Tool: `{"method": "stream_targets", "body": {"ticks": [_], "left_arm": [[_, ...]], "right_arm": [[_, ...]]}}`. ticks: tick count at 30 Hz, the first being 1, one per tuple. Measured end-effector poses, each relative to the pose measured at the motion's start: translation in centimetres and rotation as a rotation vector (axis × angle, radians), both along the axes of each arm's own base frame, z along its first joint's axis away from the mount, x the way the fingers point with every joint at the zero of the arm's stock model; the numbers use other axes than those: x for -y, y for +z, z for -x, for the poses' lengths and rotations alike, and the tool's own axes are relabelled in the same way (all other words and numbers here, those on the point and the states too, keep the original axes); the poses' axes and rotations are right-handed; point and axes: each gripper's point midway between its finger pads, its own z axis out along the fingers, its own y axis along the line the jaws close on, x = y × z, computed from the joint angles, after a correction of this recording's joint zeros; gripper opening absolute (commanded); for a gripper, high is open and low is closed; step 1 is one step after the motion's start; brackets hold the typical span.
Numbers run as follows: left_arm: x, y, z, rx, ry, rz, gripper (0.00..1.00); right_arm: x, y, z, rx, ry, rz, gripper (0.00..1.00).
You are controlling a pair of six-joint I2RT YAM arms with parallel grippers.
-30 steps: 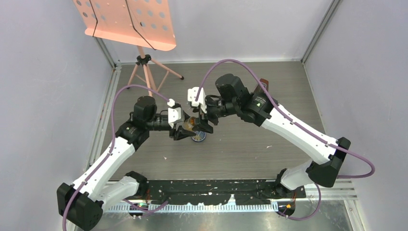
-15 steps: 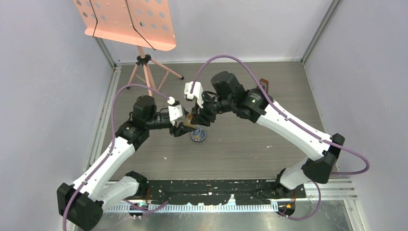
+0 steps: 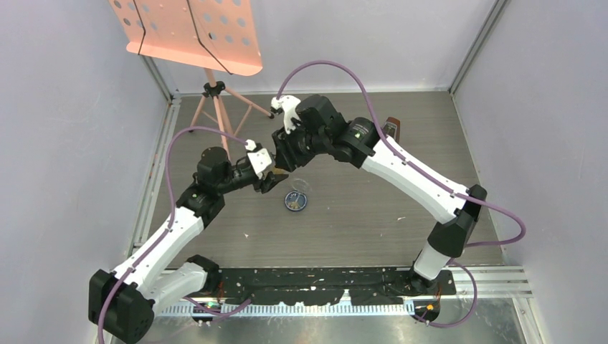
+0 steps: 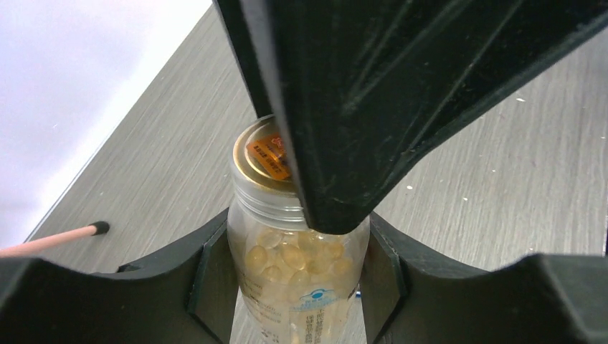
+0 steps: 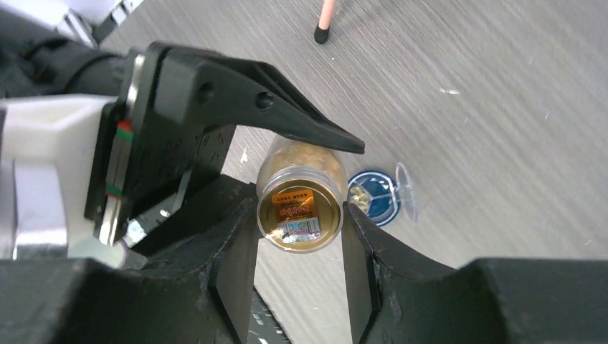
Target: Sort the pills into containers
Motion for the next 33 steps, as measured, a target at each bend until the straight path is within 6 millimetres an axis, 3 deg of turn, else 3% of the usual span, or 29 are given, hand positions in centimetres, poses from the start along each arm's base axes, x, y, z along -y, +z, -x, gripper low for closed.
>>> {"method": "stream_targets", "body": {"ticks": [4, 9, 11, 16, 24, 28, 33], "left_arm": [[-0.4, -0.2, -0.7, 0.011, 0.043, 0.004, 0.02], [-0.6, 0.0, -0.7, 0.029, 0.054, 0.011, 0.02], [-0.4, 0.1, -0.5, 0.036, 0.045, 0.016, 0.02], [-0.2, 0.1, -0.2, 0.038, 0.027, 0.018, 0.02], [0.2, 0.0, 0.5, 0.032, -0.015, 0.023, 0.02], [0.5, 0.0, 1.2, 0.02, -0.056, 0.027, 0.02], [0.9, 0.0, 2.0, 0.0, -0.103, 0.031, 0.02]], "right_arm": [[-0.2, -0.2, -0.6, -0.109, -0.151, -0.024, 0.34], [-0.3, 0.0, -0.8, -0.215, -0.266, -0.079, 0.73], [-0.7, 0.5, -0.9, -0.241, -0.276, -0.119, 0.79], [-0.9, 2.1, -1.5, -0.229, -0.247, -0.196, 0.81], [2.3, 4.5, -1.7, -0.087, -0.124, -0.211, 0.73], [2.7, 4.7, -0.3, 0.0, 0.034, -0.179, 0.75], [2.6, 3.6, 2.0, 0.073, 0.225, -0.112, 0.79]]}}
